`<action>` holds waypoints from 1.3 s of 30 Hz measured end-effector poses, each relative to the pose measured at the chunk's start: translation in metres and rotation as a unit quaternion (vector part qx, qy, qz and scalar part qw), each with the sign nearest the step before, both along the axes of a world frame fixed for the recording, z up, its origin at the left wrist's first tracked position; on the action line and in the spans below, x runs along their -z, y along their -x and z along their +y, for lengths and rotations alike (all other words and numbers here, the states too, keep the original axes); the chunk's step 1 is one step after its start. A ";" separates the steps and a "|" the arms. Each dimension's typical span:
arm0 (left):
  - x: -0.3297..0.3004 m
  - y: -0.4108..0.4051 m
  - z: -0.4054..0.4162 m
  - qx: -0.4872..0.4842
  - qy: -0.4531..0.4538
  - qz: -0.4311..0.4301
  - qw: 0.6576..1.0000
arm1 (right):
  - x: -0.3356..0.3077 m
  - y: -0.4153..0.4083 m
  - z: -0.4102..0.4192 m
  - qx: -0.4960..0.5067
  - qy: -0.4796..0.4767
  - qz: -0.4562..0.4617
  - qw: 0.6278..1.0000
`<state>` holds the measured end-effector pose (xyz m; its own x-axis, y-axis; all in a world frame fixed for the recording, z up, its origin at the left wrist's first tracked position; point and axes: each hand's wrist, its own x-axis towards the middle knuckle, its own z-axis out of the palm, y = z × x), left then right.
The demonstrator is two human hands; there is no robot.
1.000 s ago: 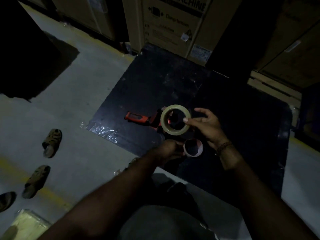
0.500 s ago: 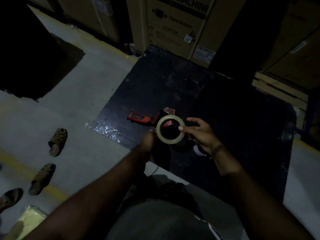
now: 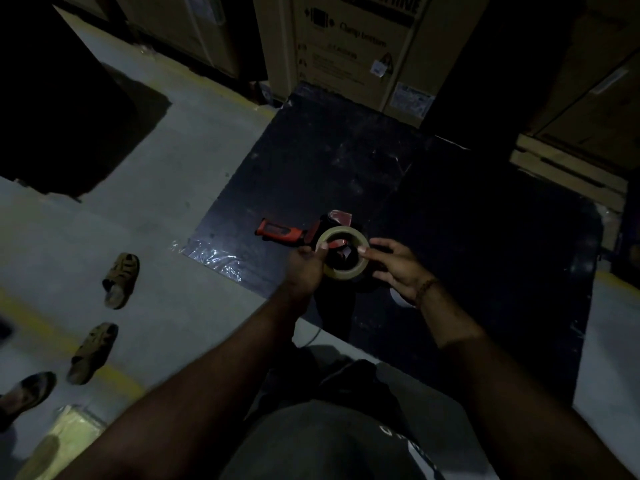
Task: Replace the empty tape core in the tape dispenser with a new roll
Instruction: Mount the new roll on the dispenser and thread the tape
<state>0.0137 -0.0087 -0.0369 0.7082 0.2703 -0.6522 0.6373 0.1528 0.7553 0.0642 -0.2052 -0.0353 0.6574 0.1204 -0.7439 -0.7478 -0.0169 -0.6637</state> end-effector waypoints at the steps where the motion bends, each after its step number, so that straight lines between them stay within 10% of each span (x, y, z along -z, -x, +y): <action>1: 0.002 0.001 0.000 -0.009 -0.014 -0.005 1.000 | 0.001 -0.001 0.001 -0.003 0.000 0.001 1.000; 39: 0.036 -0.009 0.037 -0.005 0.107 0.054 0.993 | 0.047 -0.023 0.016 -0.058 0.179 0.016 0.982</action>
